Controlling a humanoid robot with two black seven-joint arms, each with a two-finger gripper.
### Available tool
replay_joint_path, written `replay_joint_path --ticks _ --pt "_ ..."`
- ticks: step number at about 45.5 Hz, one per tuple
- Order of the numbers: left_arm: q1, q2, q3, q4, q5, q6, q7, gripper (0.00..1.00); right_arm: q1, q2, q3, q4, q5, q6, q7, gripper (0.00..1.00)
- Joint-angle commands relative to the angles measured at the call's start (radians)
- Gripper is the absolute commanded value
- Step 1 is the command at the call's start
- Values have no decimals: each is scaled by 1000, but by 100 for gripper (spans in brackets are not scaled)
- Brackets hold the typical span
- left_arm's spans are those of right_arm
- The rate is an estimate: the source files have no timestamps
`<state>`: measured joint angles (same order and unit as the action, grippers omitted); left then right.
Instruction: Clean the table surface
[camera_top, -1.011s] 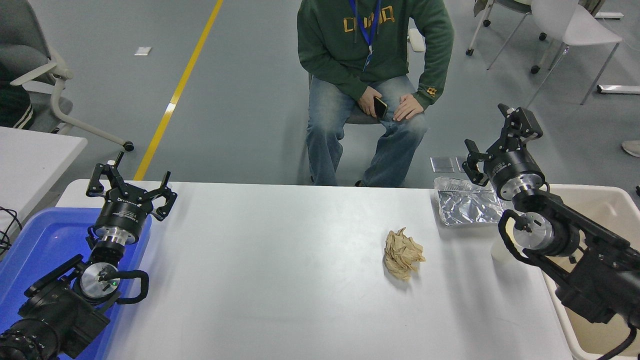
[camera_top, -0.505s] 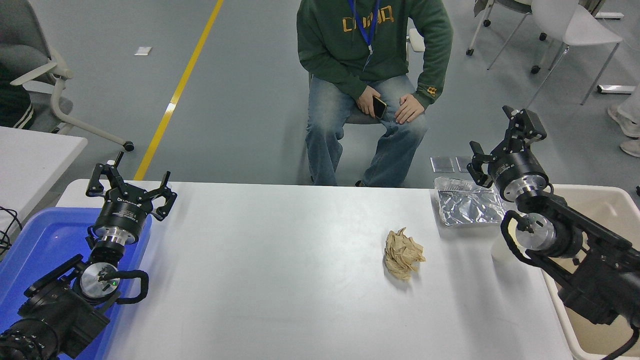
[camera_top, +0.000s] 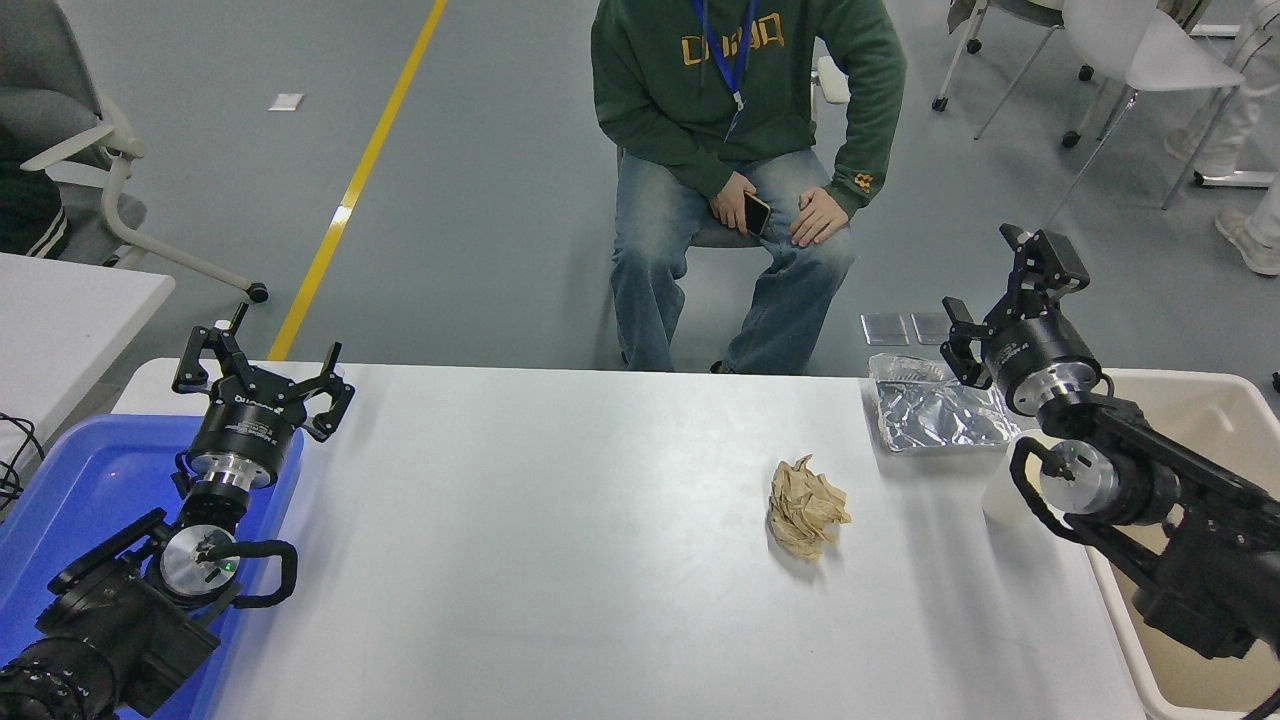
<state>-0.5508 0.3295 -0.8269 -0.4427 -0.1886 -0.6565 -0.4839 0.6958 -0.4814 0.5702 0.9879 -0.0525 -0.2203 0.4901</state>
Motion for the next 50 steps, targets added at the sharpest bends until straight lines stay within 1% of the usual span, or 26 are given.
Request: replay_joint_path --ticks 1,11,22,33,50 --pt "0 0 0 1 0 0 1 100 1 -17 -23 8 -6 4 -1 99" --pt "0 0 0 -1 0 0 -1 100 17 -48 -98 15 -6 6 -1 99" --pt "0 0 0 -1 0 0 -1 100 73 -175 -256 86 -10 9 -1 99" --pt "0 0 0 -1 0 0 1 100 160 -310 -490 199 -98 9 -8 99" --pt "2 0 0 -1 0 0 1 100 252 -422 -891 285 -106 15 -13 99"
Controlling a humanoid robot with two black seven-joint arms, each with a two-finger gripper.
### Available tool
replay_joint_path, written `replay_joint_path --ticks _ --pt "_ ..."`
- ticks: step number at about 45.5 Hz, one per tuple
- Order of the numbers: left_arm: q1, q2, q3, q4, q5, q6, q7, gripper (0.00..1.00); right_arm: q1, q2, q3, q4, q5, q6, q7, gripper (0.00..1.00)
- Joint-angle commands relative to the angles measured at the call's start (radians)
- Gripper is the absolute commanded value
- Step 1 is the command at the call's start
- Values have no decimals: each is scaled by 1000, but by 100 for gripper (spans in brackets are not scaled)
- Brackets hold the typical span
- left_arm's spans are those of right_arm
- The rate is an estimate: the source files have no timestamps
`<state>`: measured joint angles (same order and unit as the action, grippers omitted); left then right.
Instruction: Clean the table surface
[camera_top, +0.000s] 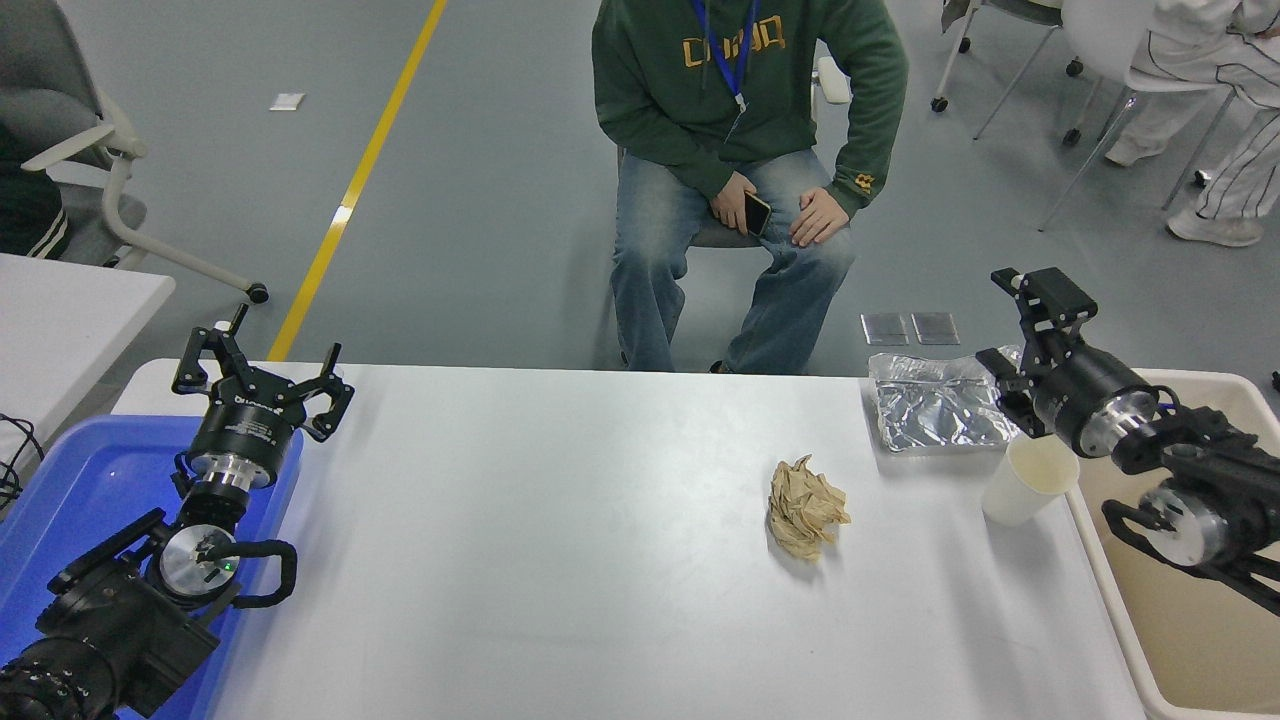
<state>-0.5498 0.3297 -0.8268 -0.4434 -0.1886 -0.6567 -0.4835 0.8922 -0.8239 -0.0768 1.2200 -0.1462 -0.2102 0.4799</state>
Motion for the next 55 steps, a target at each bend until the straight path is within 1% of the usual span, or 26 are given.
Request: replay_joint_path --ticks 1,12,17,21,22,26,30,37,43,55 --pt "1 0 0 0 0 0 0 100 57 -89 -257 53 -12 6 -3 99" --pt "1 0 0 0 0 0 0 100 59 -178 -380 50 -12 80 -4 99" --pt "1 0 0 0 0 0 0 100 60 -182 -425 39 -15 86 -15 99" --pt "1 0 0 0 0 0 0 100 60 -172 -442 32 -3 86 -67 99" --pt "1 0 0 0 0 0 0 100 62 -169 -440 23 2 84 -102 99" --pt "1 0 0 0 0 0 -1 100 79 -146 -437 -2 7 83 -178 98" --pt "1 0 0 0 0 0 0 100 97 -95 -429 -31 8 83 -253 98" --pt "1 0 0 0 0 0 -1 100 128 -49 -410 -65 30 84 -331 98" --pt "1 0 0 0 0 0 0 100 149 -20 -400 -65 63 84 -350 98" --pt "1 -1 0 0 0 0 0 100 191 -20 -390 -65 66 100 -360 98"
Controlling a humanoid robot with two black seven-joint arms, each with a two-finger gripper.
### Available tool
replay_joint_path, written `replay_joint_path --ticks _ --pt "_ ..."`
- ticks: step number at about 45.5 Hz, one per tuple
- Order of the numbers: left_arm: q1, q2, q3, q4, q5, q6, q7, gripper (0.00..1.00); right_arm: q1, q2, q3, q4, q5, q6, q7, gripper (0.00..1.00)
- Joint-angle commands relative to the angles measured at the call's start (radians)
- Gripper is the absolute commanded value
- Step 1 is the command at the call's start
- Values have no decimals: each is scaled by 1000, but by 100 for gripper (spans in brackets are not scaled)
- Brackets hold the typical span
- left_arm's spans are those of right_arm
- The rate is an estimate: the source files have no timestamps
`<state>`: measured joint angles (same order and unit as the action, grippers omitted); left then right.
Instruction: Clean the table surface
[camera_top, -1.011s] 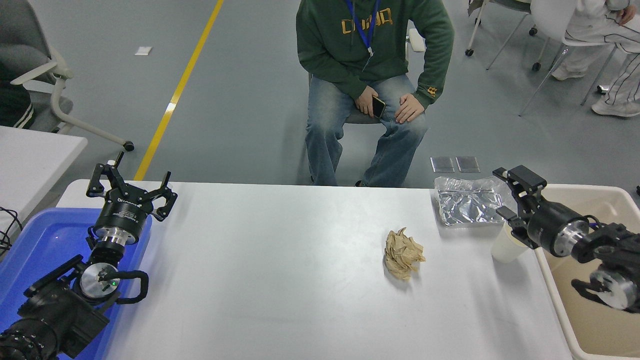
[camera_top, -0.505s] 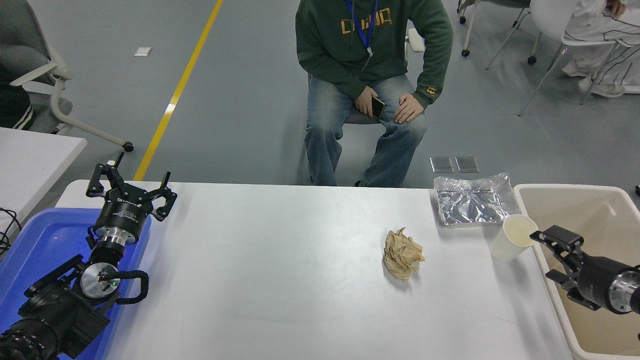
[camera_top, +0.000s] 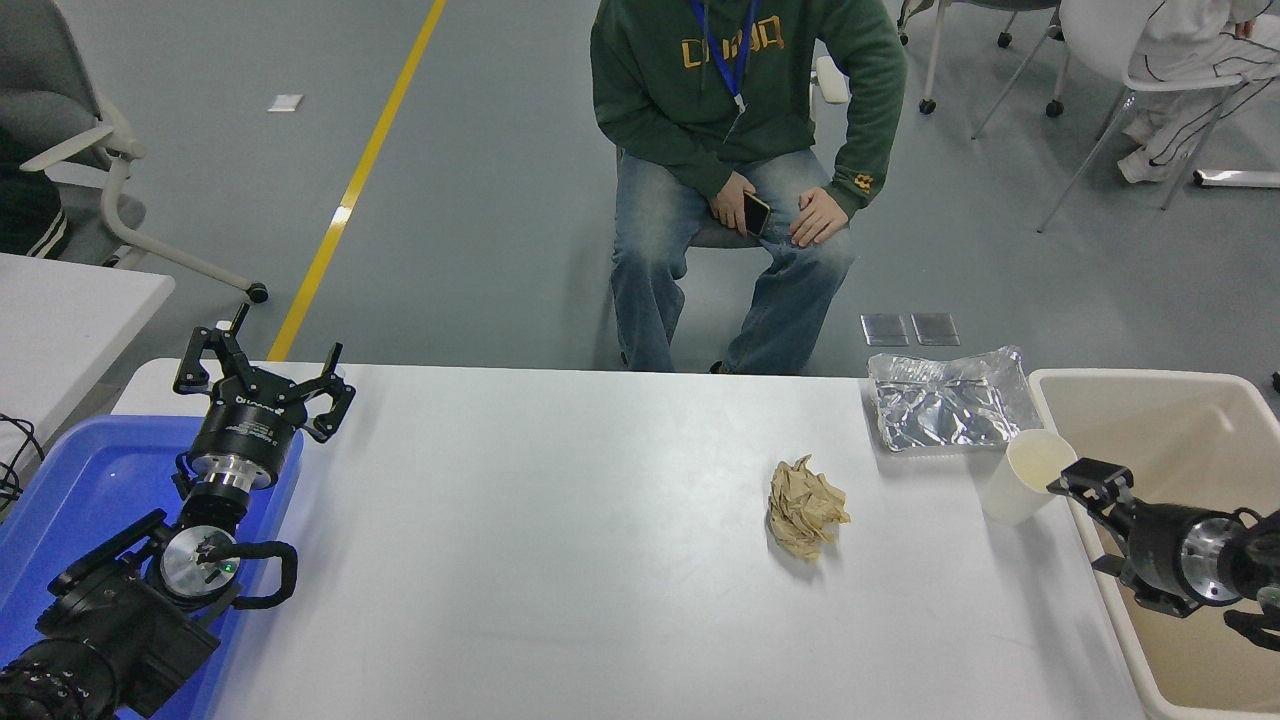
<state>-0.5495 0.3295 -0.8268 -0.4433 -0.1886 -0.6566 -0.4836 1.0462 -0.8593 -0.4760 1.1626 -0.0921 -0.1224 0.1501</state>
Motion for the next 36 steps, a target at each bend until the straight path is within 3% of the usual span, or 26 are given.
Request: replay_joint_path --ticks 1,28,34,36 --pt "0 -1 0 0 0 -1 -1 100 37 16 10 -8 11 12 -30 98" --pt "0 -1 0 0 0 -1 0 100 6 197 -3 -245 2 64 -86 97" --pt "0 0 0 0 0 0 0 100 0 198 -10 -248 -12 73 -86 80" --pt "0 0 0 0 0 0 0 100 -5 198 -13 -248 -17 73 -86 70"
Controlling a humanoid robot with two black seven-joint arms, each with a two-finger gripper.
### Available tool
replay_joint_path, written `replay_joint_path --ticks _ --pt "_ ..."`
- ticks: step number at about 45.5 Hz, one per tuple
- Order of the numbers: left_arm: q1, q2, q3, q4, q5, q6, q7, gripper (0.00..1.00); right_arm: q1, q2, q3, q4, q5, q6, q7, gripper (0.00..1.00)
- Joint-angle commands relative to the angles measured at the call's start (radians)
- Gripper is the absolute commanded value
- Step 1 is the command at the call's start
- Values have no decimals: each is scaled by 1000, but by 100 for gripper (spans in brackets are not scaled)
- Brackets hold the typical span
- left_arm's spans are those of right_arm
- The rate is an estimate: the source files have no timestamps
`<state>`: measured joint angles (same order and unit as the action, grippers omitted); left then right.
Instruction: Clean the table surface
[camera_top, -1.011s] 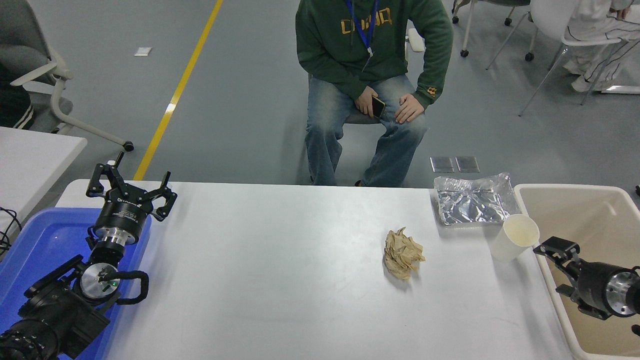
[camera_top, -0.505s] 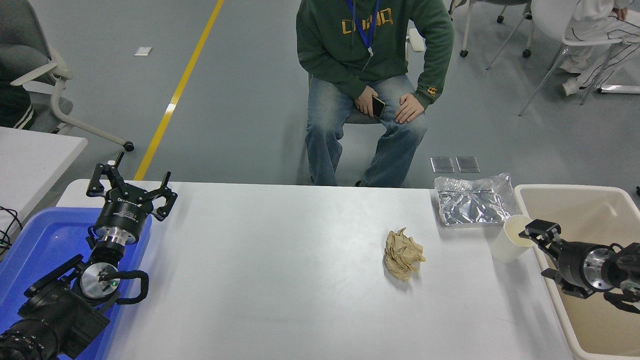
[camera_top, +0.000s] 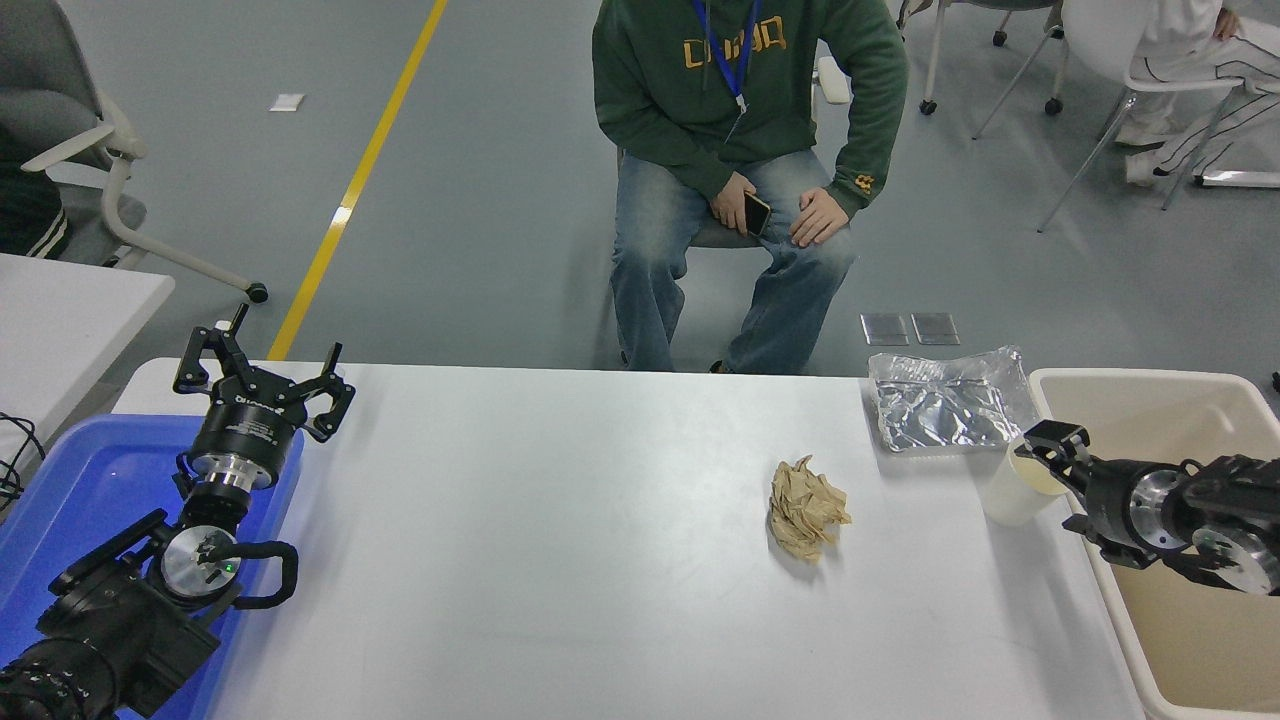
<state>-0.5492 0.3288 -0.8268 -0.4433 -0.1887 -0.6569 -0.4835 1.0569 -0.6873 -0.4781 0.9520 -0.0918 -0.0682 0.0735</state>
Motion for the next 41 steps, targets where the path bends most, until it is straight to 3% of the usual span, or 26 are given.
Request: replay_joint_path --ticks 1,5,8,11,28,41 --pt "0 1 0 0 0 -1 0 100 -15 26 -16 -39 -25 19 -9 64" --pt "-1 -1 0 0 0 0 0 100 -14 26 -33 -50 -57 19 -9 43" --pt "0 -1 0 0 0 0 0 100 -14 26 -34 -64 -60 28 -9 33" --pt "0 1 0 0 0 0 0 100 -9 25 -36 -68 -55 57 -9 1" --pt "0 1 0 0 0 -1 0 100 -3 -12 -20 -70 -37 108 -9 0" --pt "0 1 0 0 0 0 0 100 18 -129 15 -1 -22 127 -6 0"
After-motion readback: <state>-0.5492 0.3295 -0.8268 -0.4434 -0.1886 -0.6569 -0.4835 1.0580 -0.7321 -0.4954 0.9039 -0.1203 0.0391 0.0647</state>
